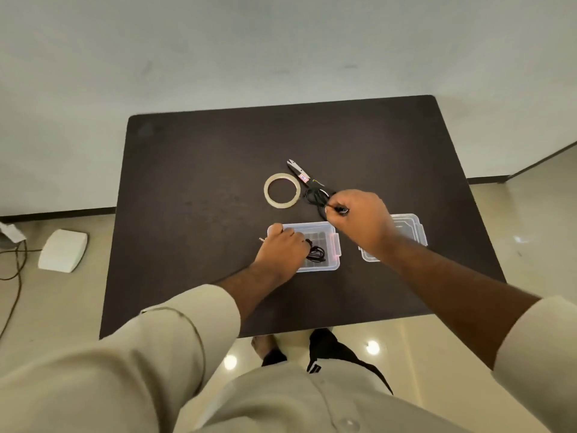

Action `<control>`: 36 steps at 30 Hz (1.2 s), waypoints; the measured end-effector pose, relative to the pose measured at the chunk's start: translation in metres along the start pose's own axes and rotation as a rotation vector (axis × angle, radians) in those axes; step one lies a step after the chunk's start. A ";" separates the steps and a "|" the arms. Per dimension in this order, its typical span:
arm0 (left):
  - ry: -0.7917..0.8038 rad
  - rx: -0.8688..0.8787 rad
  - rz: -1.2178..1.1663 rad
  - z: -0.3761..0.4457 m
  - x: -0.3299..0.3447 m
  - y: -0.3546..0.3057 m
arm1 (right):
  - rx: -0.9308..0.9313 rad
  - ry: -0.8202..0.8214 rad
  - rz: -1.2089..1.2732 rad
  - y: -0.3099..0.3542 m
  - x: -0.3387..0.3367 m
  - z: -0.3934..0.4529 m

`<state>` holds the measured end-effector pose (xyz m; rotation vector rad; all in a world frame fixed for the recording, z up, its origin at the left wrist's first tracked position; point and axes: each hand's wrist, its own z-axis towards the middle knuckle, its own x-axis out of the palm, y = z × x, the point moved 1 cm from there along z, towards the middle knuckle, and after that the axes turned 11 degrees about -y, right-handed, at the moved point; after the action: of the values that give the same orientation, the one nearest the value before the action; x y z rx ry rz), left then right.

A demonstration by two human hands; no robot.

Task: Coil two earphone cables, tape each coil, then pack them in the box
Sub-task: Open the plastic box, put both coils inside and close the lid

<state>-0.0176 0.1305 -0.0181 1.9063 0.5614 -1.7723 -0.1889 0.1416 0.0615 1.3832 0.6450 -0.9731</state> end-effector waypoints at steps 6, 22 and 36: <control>0.096 0.010 0.033 0.017 0.018 -0.013 | -0.061 0.024 -0.052 0.007 0.002 -0.013; -0.201 -0.955 -0.756 -0.058 0.042 0.045 | -0.302 0.380 -0.335 -0.008 0.037 -0.027; -0.008 -1.050 -0.880 -0.049 0.041 0.053 | -0.547 0.537 -0.603 -0.005 0.103 -0.016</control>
<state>0.0567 0.1163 -0.0534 0.9166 2.0433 -1.3560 -0.1409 0.1382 -0.0309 0.9549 1.6674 -0.7804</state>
